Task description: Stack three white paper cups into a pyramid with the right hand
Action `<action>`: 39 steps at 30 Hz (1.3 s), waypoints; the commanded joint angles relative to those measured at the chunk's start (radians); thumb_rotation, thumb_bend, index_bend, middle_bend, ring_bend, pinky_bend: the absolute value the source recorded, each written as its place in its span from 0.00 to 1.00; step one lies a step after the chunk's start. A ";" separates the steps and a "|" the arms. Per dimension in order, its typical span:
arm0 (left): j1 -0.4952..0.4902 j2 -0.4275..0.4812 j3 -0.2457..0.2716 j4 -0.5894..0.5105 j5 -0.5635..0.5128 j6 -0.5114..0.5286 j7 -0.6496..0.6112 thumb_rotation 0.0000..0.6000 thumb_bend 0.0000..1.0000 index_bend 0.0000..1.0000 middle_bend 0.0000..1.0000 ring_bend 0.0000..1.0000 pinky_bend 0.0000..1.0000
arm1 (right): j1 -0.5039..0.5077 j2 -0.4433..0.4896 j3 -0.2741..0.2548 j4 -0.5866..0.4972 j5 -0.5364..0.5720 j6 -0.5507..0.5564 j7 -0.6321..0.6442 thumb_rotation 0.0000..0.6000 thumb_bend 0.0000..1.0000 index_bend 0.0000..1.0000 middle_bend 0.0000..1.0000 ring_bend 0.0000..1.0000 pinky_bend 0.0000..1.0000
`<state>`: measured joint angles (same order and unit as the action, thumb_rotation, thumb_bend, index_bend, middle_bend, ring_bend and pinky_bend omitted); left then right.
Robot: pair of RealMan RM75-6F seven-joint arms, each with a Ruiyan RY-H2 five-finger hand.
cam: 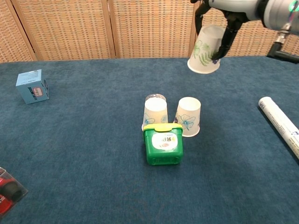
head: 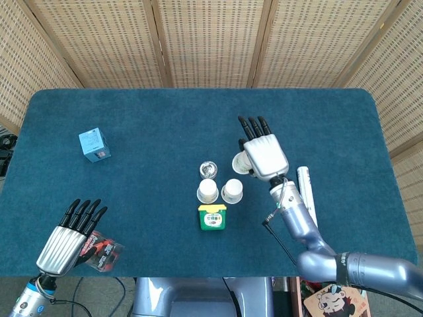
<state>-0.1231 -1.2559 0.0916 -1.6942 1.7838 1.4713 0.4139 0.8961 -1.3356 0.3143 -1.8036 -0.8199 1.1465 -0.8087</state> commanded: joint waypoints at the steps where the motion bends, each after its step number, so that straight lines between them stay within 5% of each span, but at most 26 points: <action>1: 0.002 -0.004 0.004 -0.001 0.009 0.001 0.011 1.00 0.21 0.00 0.00 0.00 0.00 | -0.031 0.013 -0.040 -0.043 -0.012 0.037 -0.013 1.00 0.13 0.51 0.00 0.00 0.00; 10: 0.010 -0.013 0.012 -0.006 0.032 0.006 0.038 1.00 0.21 0.00 0.00 0.00 0.00 | -0.042 -0.040 -0.084 -0.040 -0.058 0.050 0.018 1.00 0.13 0.51 0.00 0.00 0.00; 24: 0.012 -0.011 0.011 -0.005 0.037 0.005 0.028 1.00 0.21 0.00 0.00 0.00 0.00 | 0.033 -0.192 -0.077 0.041 -0.025 0.023 -0.024 1.00 0.13 0.51 0.00 0.00 0.00; 39: 0.015 -0.007 0.005 -0.005 0.033 0.006 0.022 1.00 0.21 0.00 0.00 0.00 0.00 | 0.067 -0.228 -0.073 0.092 0.008 0.010 -0.042 1.00 0.13 0.51 0.00 0.00 0.00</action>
<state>-0.1079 -1.2632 0.0968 -1.6996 1.8168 1.4770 0.4363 0.9616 -1.5624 0.2432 -1.7105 -0.8104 1.1558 -0.8493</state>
